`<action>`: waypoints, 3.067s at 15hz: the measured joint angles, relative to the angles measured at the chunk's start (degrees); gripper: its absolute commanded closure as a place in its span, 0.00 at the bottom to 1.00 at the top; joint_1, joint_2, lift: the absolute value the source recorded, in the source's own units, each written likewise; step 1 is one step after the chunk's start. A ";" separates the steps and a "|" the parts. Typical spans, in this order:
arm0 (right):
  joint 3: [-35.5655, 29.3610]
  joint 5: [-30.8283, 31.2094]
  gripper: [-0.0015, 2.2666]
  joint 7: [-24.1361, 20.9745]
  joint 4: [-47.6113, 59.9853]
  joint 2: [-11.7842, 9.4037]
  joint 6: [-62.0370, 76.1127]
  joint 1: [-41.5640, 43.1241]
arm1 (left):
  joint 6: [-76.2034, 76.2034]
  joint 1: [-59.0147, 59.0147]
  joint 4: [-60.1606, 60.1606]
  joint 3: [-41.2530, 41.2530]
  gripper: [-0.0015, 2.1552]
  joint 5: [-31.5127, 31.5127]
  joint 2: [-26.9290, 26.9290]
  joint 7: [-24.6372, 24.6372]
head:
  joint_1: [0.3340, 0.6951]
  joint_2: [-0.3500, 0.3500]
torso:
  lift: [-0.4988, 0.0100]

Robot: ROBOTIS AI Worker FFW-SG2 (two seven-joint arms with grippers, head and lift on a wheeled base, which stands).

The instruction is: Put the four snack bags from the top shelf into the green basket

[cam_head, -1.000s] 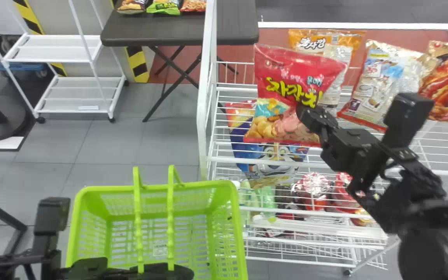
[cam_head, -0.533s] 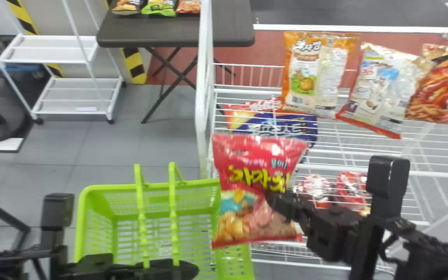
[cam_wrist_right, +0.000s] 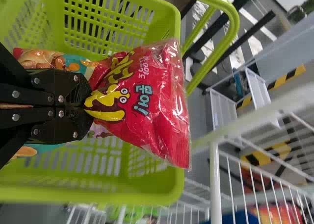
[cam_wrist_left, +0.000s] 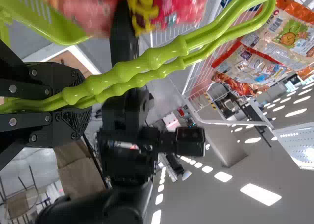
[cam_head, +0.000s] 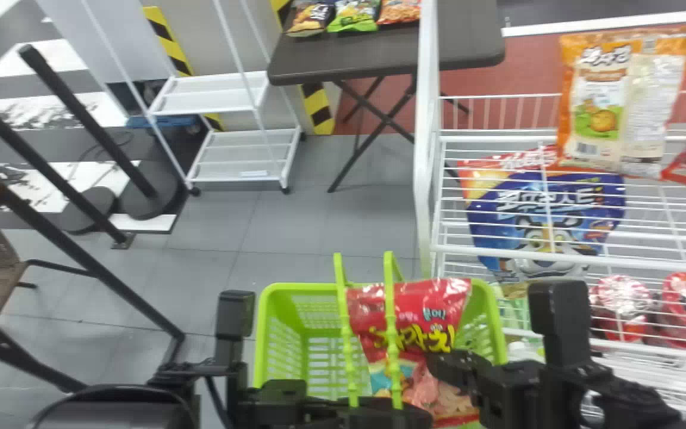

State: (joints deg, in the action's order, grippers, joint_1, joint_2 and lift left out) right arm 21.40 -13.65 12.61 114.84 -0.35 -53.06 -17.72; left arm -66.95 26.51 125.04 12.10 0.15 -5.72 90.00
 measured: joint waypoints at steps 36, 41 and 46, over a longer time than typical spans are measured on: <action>-22.90 7.10 0.99 -3.51 -35.60 0.22 26.34 35.29 | -1.39 -1.11 -1.08 -2.37 1.00 -1.37 -0.06 0.00 | 1.00 0.34 | 0.98; -23.52 6.45 0.99 -2.45 -32.53 0.19 27.67 33.26 | -1.39 -1.12 -1.11 -2.52 1.00 -1.38 -0.08 0.00 | 1.00 0.33 | 0.98; -24.69 1.99 0.99 -2.00 -15.14 0.09 21.07 23.76 | -1.50 -1.04 -1.11 -2.12 1.00 -1.31 -0.34 0.00 | 1.00 0.33 | 0.98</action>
State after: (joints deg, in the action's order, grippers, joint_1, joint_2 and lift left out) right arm -3.29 -11.66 10.61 99.70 -0.27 -31.99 6.04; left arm -68.45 25.47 123.92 9.98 -1.16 -6.07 90.00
